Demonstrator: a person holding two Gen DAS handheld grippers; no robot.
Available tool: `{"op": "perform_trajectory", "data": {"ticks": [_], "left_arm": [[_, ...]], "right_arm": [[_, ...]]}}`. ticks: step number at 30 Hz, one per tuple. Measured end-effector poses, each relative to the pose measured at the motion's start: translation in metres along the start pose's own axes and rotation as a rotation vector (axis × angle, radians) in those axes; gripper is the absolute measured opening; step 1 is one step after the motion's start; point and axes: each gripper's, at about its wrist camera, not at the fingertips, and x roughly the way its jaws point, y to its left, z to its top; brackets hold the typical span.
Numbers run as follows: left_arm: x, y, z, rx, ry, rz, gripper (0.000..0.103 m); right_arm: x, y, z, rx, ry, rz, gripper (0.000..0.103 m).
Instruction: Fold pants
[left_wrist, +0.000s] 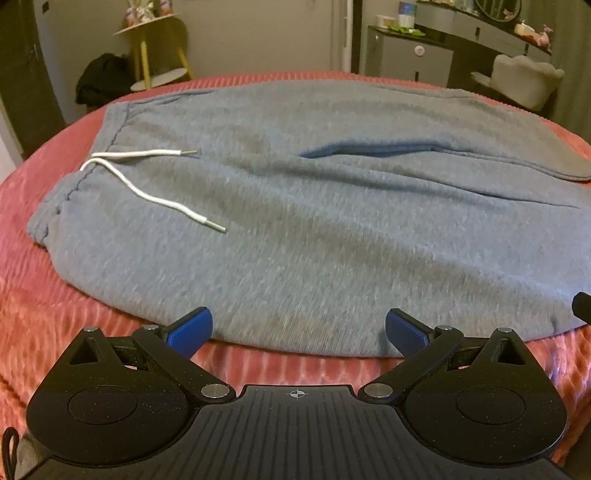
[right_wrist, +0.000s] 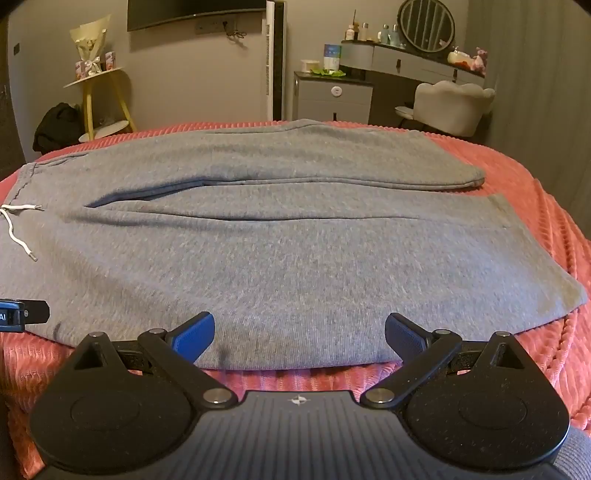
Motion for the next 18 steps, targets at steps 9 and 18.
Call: {"op": "perform_trajectory", "data": {"ticks": [9,18], "left_arm": [[0.0006,0.0,0.0003,-0.003,0.01,0.001,0.103],[0.0021,0.0016,0.0005,-0.012,0.02,0.003,0.103]], "right_arm": [[0.0027,0.0007,0.0006,0.005,-0.002,0.0,0.099],[0.002,0.0004,0.0003,0.005,-0.003,0.0,0.099]]}}
